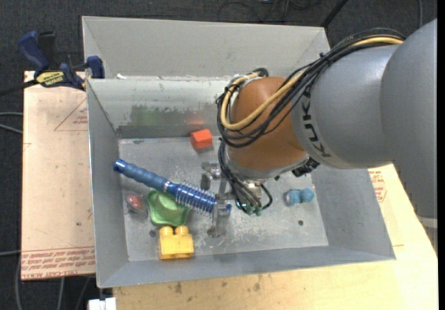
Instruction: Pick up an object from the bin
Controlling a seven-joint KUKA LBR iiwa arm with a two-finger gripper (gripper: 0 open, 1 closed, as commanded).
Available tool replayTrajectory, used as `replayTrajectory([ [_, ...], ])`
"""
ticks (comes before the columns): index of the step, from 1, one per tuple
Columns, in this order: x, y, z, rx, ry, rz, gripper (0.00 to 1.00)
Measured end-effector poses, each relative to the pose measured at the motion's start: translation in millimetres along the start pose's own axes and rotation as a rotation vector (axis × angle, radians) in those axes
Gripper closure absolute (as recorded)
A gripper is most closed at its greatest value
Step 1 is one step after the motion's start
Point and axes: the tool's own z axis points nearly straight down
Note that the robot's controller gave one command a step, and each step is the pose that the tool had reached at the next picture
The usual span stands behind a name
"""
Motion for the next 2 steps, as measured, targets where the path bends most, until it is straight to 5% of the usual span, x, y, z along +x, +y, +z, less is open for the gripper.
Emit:
replayTrajectory([
  [1,-26.8,-0.8,66.6,0.000,-0.005,0.069,0.00],
  [2,-27.8,-0.3,62.5,-0.002,-0.009,0.071,1.00],
])
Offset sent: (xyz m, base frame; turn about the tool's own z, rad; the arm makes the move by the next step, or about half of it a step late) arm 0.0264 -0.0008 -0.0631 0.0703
